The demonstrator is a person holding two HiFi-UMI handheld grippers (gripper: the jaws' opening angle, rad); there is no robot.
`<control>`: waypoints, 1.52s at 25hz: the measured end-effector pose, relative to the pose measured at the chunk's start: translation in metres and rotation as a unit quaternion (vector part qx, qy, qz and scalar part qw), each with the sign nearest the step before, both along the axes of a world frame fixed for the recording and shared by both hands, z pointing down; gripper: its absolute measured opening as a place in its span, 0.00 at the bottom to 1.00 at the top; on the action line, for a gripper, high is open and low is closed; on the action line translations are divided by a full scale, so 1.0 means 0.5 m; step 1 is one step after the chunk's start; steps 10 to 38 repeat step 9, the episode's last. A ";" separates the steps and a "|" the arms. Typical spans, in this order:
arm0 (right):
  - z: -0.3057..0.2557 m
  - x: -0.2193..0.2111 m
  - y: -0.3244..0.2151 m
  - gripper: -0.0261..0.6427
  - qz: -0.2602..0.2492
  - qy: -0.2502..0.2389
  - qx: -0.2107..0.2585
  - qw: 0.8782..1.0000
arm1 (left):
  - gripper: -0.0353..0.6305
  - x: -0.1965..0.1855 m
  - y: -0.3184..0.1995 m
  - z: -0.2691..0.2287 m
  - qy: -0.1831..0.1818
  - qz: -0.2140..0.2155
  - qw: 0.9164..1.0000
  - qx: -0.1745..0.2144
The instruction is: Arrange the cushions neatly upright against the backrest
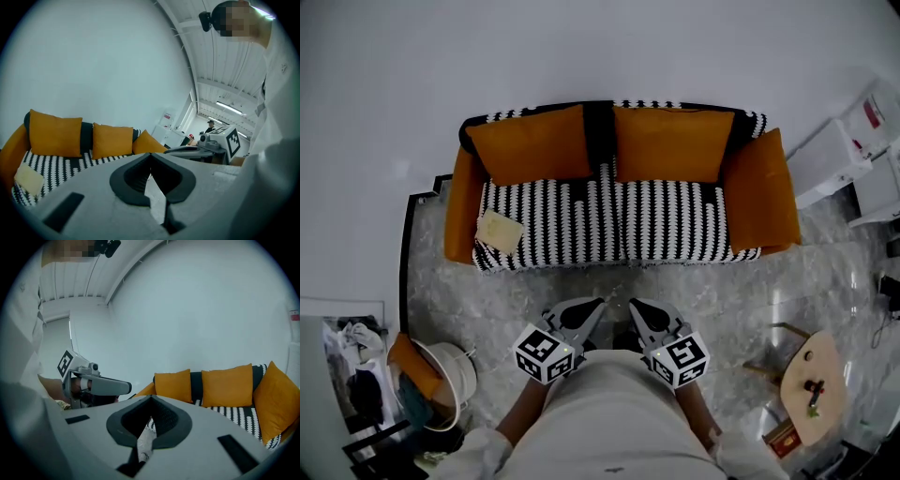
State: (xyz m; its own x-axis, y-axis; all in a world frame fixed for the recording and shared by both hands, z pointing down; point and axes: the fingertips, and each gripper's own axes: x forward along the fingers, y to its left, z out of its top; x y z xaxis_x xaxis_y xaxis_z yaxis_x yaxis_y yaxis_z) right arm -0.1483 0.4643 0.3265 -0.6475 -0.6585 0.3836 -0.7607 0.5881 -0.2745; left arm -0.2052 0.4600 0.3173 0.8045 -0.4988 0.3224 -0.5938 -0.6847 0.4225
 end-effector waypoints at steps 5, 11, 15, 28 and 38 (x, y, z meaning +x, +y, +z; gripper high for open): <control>0.000 0.014 -0.004 0.05 0.005 0.000 0.000 1.000 | 0.07 0.008 -0.004 0.001 0.001 -0.001 1.000 -0.001; 0.000 0.019 -0.008 0.05 0.006 -0.002 0.002 1.000 | 0.07 0.018 -0.005 0.002 0.001 0.002 1.000 -0.002; 0.000 0.019 -0.008 0.05 0.006 -0.002 0.002 1.000 | 0.07 0.018 -0.005 0.002 0.001 0.002 1.000 -0.002; 0.000 0.019 -0.008 0.05 0.006 -0.002 0.002 1.000 | 0.07 0.018 -0.005 0.002 0.001 0.002 1.000 -0.002; 0.000 0.019 -0.008 0.05 0.006 -0.002 0.002 1.000 | 0.07 0.018 -0.005 0.002 0.001 0.002 1.000 -0.002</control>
